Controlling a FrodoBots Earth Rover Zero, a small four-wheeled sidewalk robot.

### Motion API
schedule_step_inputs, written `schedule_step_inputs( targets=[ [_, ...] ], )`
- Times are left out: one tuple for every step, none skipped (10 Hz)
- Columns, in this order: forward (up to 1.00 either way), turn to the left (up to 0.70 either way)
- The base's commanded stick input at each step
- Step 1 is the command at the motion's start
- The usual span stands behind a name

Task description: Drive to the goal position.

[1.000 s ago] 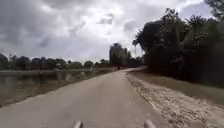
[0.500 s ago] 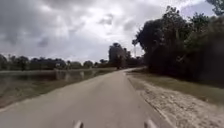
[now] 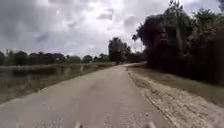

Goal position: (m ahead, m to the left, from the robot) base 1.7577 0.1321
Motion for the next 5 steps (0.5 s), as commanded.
schedule_step_inputs(
  targets=[
    [0.85,0.0],
    [0.85,0.0],
    [0.85,0.0],
    [0.85,0.0],
    [0.85,0.0]
  ],
)
